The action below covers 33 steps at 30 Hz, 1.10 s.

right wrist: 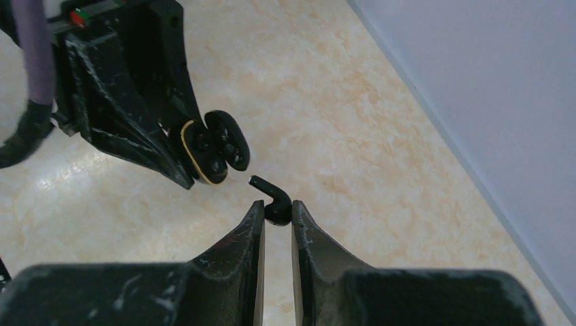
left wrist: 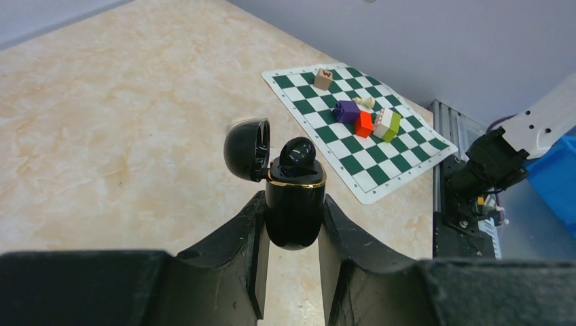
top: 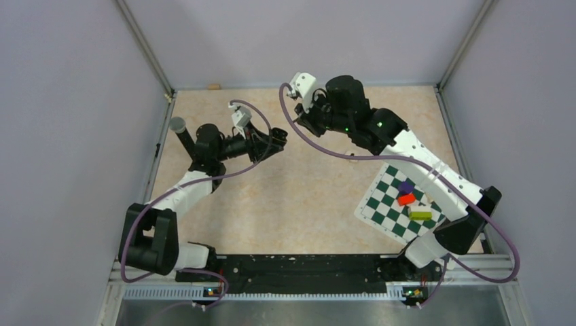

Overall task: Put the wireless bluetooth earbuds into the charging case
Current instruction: Insert the left earbud into the left side groove of the charging case.

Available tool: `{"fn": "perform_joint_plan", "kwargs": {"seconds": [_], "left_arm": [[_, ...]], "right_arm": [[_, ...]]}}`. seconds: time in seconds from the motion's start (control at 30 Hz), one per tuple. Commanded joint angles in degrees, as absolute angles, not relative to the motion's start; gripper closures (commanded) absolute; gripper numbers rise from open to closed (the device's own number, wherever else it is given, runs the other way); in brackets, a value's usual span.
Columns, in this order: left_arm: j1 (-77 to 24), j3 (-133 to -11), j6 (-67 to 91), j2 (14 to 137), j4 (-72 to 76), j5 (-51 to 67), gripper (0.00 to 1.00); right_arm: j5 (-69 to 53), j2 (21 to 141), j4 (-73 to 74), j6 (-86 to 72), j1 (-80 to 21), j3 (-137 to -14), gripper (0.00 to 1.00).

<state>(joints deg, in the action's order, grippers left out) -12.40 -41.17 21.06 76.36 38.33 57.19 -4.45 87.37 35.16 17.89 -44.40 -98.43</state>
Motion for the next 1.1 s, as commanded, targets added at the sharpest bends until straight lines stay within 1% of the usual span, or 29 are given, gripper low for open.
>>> {"fn": "perform_joint_plan", "kwargs": {"seconds": [0.0, 0.17, 0.37, 0.77, 1.07], "left_arm": [[-14.5, -44.3, 17.4, 76.7, 36.5, 59.5, 1.00], [-15.9, -44.6, 16.2, 76.6, 36.0, 63.0, 1.00], [-16.7, -44.5, 15.3, 76.6, 35.5, 63.3, 1.00], [-17.3, -44.8, 15.0, 77.0, 34.8, 63.3, 1.00], [-17.5, -44.9, 15.2, 76.9, 35.0, 64.2, 1.00]], "right_arm": [[-1.6, 84.0, 34.1, 19.4, -47.5, -97.5, 0.92], [-0.3, 83.8, 34.1, 22.3, -50.4, -95.4, 0.92], [1.7, 83.5, 32.4, 22.6, -51.0, -92.3, 0.92], [1.7, 84.6, 32.2, 22.4, -53.4, -91.8, 0.92], [4.2, 86.1, 32.0, 23.1, -55.6, -92.0, 0.92]]}}
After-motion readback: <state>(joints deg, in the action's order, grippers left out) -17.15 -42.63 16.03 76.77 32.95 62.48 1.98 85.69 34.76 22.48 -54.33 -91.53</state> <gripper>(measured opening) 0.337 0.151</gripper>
